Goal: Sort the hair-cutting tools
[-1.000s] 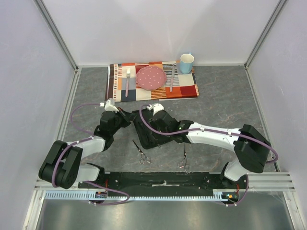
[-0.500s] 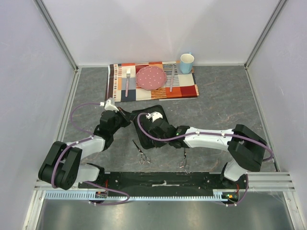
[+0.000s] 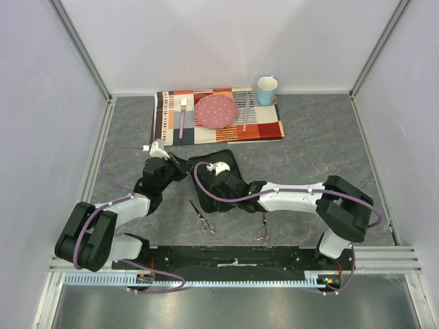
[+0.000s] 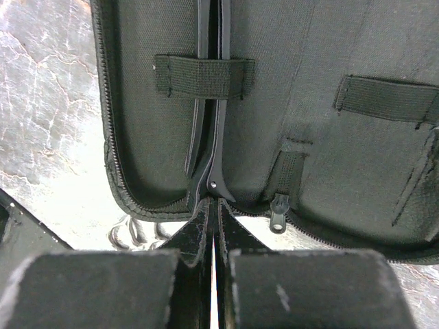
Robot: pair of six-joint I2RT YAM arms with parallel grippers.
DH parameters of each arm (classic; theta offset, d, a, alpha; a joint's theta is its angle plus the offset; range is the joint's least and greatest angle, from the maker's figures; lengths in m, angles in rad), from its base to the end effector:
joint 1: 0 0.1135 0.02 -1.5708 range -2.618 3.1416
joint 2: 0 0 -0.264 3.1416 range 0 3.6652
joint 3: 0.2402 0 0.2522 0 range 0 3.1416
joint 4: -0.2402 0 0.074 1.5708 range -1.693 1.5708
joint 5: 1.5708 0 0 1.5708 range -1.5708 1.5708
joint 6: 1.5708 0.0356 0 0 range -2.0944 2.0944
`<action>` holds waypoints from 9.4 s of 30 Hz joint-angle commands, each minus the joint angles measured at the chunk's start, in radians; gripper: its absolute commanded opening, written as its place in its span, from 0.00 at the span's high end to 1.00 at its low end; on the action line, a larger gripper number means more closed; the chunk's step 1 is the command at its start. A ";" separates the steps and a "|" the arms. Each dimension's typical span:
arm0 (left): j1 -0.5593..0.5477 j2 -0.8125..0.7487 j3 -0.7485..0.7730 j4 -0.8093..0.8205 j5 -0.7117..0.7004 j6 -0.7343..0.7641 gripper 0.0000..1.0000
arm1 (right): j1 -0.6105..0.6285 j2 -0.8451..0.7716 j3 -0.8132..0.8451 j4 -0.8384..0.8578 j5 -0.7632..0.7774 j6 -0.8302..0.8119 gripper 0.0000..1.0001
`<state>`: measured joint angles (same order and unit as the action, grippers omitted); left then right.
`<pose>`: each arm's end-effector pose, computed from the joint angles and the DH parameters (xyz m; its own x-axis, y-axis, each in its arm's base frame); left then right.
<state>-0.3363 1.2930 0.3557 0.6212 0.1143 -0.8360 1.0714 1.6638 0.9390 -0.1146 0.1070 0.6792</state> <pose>0.2299 -0.0847 0.1715 -0.5159 -0.6005 -0.6109 0.0707 0.6809 -0.7290 0.1665 0.2973 0.1775 -0.8042 -0.1699 -0.5696 -0.4287 0.8296 0.3577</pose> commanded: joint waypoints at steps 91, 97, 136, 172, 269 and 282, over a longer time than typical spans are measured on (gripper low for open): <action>-0.047 0.240 0.444 -0.534 0.082 0.113 0.98 | -0.007 -0.387 -0.324 -0.479 0.289 0.434 0.51; -0.047 0.218 0.431 -0.540 0.061 0.117 0.98 | -0.004 -0.385 -0.351 -0.482 0.289 0.464 0.63; -0.164 0.000 0.325 -0.650 -0.200 -0.015 0.98 | 0.038 -0.073 0.127 -0.517 0.123 -0.056 1.00; -0.190 -0.089 0.244 -0.655 -0.245 -0.023 0.98 | 0.019 0.056 0.124 -0.441 0.117 -0.029 1.00; -0.196 -0.143 0.243 -0.690 -0.262 -0.012 0.98 | 0.056 0.128 0.104 -0.315 0.280 0.165 0.84; -0.196 -0.127 0.247 -0.689 -0.226 0.011 0.98 | -0.044 0.229 0.257 -0.304 0.303 0.099 0.86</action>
<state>-0.5240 1.1690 0.5983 -0.0948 -0.1730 -0.8272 1.0706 1.8252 1.1454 -0.4896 0.3511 0.7986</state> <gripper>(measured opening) 0.052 0.215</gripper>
